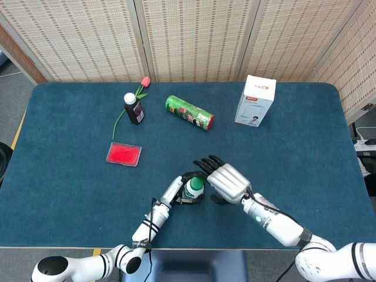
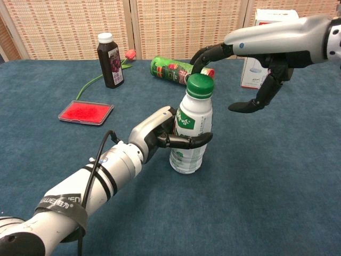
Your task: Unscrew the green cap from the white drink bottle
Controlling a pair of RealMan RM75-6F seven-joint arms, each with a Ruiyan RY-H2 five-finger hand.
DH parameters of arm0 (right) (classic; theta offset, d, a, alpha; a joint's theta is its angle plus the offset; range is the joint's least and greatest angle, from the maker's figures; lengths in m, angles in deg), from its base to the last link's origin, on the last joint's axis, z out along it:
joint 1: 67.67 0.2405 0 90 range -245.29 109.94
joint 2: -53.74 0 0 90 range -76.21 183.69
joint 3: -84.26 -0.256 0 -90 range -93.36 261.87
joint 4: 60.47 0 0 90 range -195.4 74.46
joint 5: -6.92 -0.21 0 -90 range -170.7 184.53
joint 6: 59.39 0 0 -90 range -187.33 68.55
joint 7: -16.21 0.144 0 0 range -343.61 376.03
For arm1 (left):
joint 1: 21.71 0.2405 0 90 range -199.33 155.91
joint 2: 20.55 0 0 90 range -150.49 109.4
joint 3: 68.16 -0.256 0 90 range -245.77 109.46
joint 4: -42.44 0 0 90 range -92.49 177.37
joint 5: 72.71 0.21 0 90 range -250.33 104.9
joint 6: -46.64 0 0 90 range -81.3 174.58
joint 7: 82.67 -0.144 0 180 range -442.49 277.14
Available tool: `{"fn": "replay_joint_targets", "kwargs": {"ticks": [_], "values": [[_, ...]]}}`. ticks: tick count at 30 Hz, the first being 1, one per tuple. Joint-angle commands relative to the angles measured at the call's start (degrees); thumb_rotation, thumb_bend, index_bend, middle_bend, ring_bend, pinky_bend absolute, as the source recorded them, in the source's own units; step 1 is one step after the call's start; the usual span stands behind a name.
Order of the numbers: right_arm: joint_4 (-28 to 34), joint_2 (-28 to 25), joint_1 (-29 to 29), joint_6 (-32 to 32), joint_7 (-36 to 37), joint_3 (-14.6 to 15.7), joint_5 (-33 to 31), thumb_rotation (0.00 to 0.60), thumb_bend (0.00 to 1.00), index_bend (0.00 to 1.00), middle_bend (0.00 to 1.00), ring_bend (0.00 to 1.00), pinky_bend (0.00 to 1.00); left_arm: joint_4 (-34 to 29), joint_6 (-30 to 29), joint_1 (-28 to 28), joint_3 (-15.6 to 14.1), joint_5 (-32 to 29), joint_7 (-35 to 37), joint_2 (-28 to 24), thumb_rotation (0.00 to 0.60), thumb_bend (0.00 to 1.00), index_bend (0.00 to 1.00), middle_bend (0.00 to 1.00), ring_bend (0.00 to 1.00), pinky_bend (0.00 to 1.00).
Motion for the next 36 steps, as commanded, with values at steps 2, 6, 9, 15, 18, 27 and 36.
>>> {"fn": "replay_joint_targets", "kwargs": {"ticks": [2, 6, 9, 15, 18, 27, 36], "values": [[0.31, 0.2, 0.7, 0.12, -0.63, 0.07, -0.64, 0.6, 0.3, 0.19, 0.0, 0.0, 0.0, 0.3, 0.97, -0.44, 0.04, -0.1, 0.03, -0.17, 0.6, 0.91, 0.75, 0.87, 0.39, 0.12], [0.67, 0.4, 1.21, 0.06, -0.9, 0.13, -0.98, 0.6, 0.3, 0.19, 0.0, 0.0, 0.0, 0.28, 1.91, -0.64, 0.08, -0.33, 0.7, -0.4, 0.6, 0.95, 0.75, 0.88, 0.4, 0.13], [1.24, 0.36, 1.38, 0.21, -0.78, 0.36, -0.54, 0.6, 0.31, 0.19, 0.0, 0.0, 0.0, 0.2, 2.7, -0.82, 0.32, -0.69, 1.15, -0.7, 0.6, 0.95, 0.76, 0.88, 0.41, 0.13], [2.63, -0.2, 0.7, -0.16, 0.72, 0.67, 2.8, 0.6, 0.31, 0.18, 0.0, 0.0, 0.0, 0.66, 3.54, -1.0, 0.54, -1.22, 1.35, -0.78, 0.6, 0.95, 0.76, 0.88, 0.41, 0.13], [2.46, -0.26, -0.04, -1.62, 1.41, 0.4, 4.49, 0.6, 0.31, 0.16, 0.0, 0.0, 0.0, 0.65, 3.65, -1.02, 0.58, -1.31, 1.29, -0.76, 0.6, 0.94, 0.76, 0.88, 0.41, 0.13], [-0.5, 0.03, -1.91, -4.83, 1.39, 0.45, 5.31, 0.6, 0.31, 0.1, 0.0, 0.0, 0.0, -0.11, 3.69, -0.68, 0.33, -1.59, 0.35, -1.18, 0.6, 0.93, 0.76, 0.88, 0.41, 0.13], [-0.06, -0.99, -1.66, -3.69, -0.26, 1.16, 3.12, 0.6, 0.31, 0.15, 0.0, 0.0, 0.0, -0.57, 4.0, -0.61, 0.46, -2.03, -0.52, -1.23, 0.6, 0.93, 0.76, 0.88, 0.41, 0.13]]}}
